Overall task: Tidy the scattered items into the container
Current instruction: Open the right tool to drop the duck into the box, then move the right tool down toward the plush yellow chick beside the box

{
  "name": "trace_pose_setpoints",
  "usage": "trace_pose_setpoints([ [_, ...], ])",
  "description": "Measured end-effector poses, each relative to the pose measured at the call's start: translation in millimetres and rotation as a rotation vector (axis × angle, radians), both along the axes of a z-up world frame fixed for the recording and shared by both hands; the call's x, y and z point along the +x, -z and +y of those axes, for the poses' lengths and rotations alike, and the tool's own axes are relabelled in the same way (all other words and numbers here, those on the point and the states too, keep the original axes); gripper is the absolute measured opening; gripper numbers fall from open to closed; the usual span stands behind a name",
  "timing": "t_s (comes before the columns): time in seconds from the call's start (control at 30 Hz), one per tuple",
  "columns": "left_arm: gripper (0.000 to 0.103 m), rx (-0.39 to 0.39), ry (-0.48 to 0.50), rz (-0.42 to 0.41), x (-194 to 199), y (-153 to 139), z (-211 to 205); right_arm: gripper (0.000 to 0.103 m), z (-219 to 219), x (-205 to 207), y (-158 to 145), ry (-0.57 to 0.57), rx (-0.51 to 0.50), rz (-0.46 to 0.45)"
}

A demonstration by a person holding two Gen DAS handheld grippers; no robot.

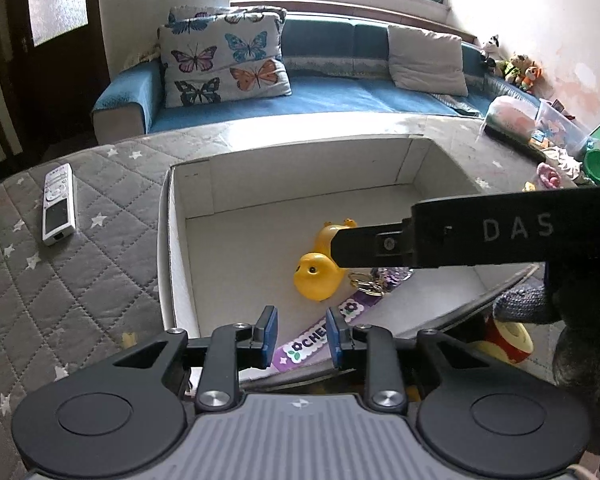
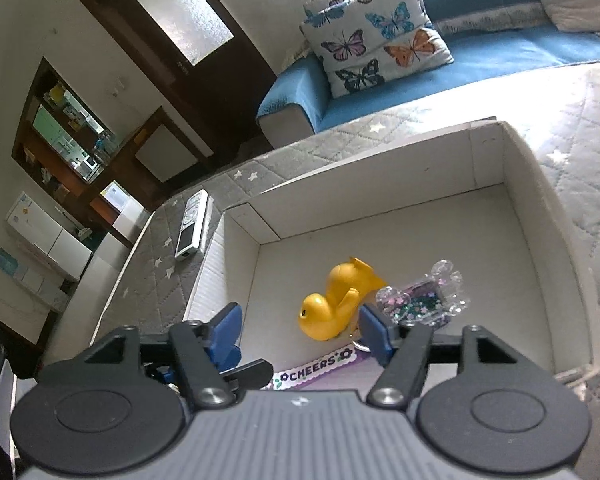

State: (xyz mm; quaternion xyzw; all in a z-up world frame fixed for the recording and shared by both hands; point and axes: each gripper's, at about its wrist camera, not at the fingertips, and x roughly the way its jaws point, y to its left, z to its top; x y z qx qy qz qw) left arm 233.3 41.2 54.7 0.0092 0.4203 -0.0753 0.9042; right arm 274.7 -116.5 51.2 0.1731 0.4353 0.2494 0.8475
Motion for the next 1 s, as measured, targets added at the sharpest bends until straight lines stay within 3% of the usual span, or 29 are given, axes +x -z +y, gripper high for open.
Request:
trace_pose_setpoints([
  [0.23,0.030,0.000,-0.001,-0.035,-21.9,-8.6,-4.3,0.080,-12.5,-22.5,-14.2,0.003,-0.014,-0.054],
  [0.47,0.030,0.000,0.008,-0.060,-41.0,-14.0,-10.8,0.083,-22.8,-43.7,-22.4,0.014,-0.033,-0.105],
  [0.73,0.031,-0.012,0.020,-0.069,-63.5,-12.2,-17.5,0.102,-34.7,-70.7,-32.3,0.031,-0.068,-0.174],
  [1.0,0.031,-0.006,0.041,-0.066,-87.1,-4.7,-26.4,0.103,-50.8,-96.1,-30.4,0.075,-0.107,-0.203],
])
